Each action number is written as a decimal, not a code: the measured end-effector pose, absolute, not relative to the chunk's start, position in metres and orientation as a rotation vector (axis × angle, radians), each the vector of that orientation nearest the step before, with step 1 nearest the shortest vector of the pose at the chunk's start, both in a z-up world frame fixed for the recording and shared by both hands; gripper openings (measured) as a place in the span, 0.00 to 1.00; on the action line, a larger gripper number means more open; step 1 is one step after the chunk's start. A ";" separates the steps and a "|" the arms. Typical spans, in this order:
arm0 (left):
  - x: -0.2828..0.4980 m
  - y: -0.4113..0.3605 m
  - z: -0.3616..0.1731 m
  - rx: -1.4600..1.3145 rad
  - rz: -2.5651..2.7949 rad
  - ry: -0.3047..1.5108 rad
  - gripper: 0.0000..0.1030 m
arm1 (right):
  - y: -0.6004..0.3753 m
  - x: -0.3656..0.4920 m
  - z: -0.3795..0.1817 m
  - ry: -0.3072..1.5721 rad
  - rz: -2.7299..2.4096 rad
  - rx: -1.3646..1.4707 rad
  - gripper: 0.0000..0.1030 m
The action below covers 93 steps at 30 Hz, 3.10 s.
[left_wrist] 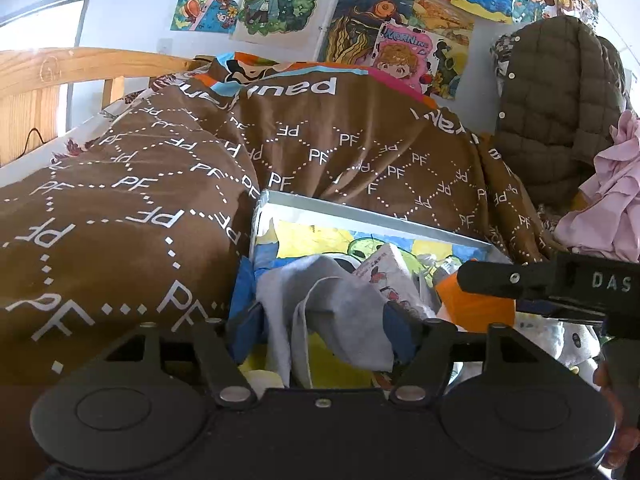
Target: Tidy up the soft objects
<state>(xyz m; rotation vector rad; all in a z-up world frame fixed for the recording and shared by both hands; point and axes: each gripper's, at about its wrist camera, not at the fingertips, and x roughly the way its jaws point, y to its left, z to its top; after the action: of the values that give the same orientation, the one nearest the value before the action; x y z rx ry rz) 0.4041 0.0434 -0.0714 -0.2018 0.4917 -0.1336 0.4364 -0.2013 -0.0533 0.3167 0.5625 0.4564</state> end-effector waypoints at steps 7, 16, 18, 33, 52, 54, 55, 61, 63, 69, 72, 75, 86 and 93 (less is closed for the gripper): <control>0.401 0.039 -0.069 -0.180 -0.133 0.490 0.75 | -0.211 0.434 -0.047 0.545 0.442 0.339 0.90; 0.394 0.038 -0.062 -0.178 -0.101 0.486 0.87 | -0.219 0.426 -0.039 0.519 0.434 0.346 0.96; 0.391 0.038 -0.059 -0.177 -0.095 0.479 0.91 | -0.220 0.424 -0.036 0.511 0.430 0.344 0.97; 0.352 0.038 -0.019 -0.180 -0.065 0.394 0.99 | -0.236 0.388 -0.007 0.440 0.399 0.337 1.00; 0.255 0.023 0.027 -0.199 -0.051 0.314 0.99 | -0.240 0.293 0.031 0.367 0.357 0.200 1.00; 0.246 0.021 0.028 -0.200 -0.046 0.316 0.99 | -0.236 0.284 0.031 0.366 0.360 0.176 1.00; 0.242 0.021 0.028 -0.200 -0.045 0.317 0.99 | -0.234 0.280 0.031 0.368 0.364 0.161 1.00; 0.217 0.013 0.030 -0.197 -0.030 0.311 0.99 | -0.231 0.257 0.033 0.371 0.370 0.124 1.00; 0.208 0.011 0.029 -0.193 -0.024 0.311 0.99 | -0.232 0.250 0.032 0.376 0.368 0.123 1.00; 0.188 0.007 0.026 -0.207 -0.011 0.325 0.99 | -0.239 0.229 0.029 0.387 0.365 0.110 1.00; 0.179 0.005 0.025 -0.205 -0.010 0.321 0.99 | -0.241 0.214 0.026 0.383 0.357 0.089 1.00; 0.171 0.002 0.023 -0.211 -0.009 0.321 0.99 | -0.241 0.201 0.023 0.373 0.347 0.054 1.00; 0.149 0.001 0.022 -0.228 -0.006 0.320 0.99 | -0.235 0.165 0.017 0.313 0.304 -0.037 1.00; 0.132 -0.003 0.025 -0.212 -0.006 0.297 0.99 | -0.242 0.144 0.014 0.300 0.292 -0.015 1.00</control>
<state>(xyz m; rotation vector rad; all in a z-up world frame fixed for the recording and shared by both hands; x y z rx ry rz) 0.1325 -0.0026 0.0255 -0.2121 0.2970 -0.0062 0.1444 -0.2416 0.0144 -0.0153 0.2999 0.2916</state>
